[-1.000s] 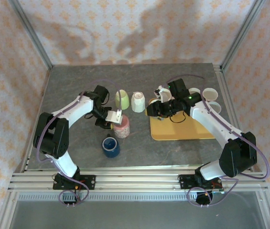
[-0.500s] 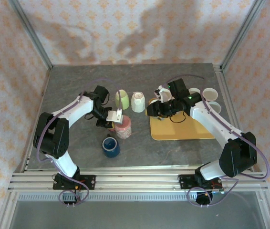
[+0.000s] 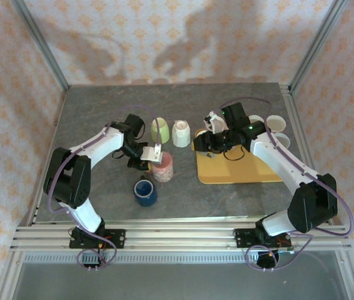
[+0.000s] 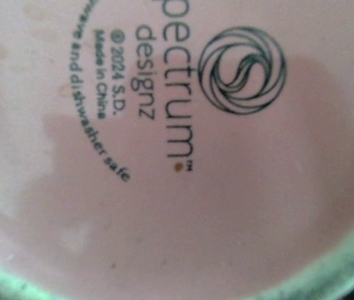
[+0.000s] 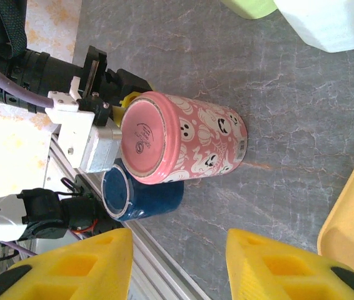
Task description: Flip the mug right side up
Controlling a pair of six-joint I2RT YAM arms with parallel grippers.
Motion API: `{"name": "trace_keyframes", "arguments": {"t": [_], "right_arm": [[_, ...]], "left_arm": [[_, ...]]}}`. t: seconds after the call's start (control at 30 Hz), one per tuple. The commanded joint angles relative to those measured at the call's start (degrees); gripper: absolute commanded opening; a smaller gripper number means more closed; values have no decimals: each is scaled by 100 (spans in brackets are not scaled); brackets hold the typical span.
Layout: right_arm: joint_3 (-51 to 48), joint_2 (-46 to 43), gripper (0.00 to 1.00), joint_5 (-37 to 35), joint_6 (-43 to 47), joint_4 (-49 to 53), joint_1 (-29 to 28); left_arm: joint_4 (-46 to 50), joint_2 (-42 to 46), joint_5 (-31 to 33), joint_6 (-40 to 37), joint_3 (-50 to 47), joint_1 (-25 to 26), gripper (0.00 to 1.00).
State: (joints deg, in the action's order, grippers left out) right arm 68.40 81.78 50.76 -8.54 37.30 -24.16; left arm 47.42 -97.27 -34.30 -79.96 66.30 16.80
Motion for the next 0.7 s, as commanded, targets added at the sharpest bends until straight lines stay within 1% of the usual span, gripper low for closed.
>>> {"name": "trace_keyframes", "arguments": {"t": [0.0, 0.13, 0.3, 0.43, 0.47, 0.67], "right_arm": [[-3, -203, 43, -82, 12, 10, 29], [20, -198, 43, -79, 2, 9, 37], [42, -207, 43, -75, 23, 24, 46], [42, -224, 43, -68, 24, 26, 48], [42, -224, 43, -66, 24, 28, 50], [16, -250, 43, -75, 27, 25, 52]], "left_arm": [[79, -104, -48, -62, 64, 47, 22], [58, -133, -7, -90, -3, 91, 23], [33, -178, 17, -50, -6, 104, 30], [68, -230, 15, -35, 66, 104, 28], [83, -247, 9, -39, 85, 107, 26], [59, -206, -97, 177, 145, 107, 2]]}}
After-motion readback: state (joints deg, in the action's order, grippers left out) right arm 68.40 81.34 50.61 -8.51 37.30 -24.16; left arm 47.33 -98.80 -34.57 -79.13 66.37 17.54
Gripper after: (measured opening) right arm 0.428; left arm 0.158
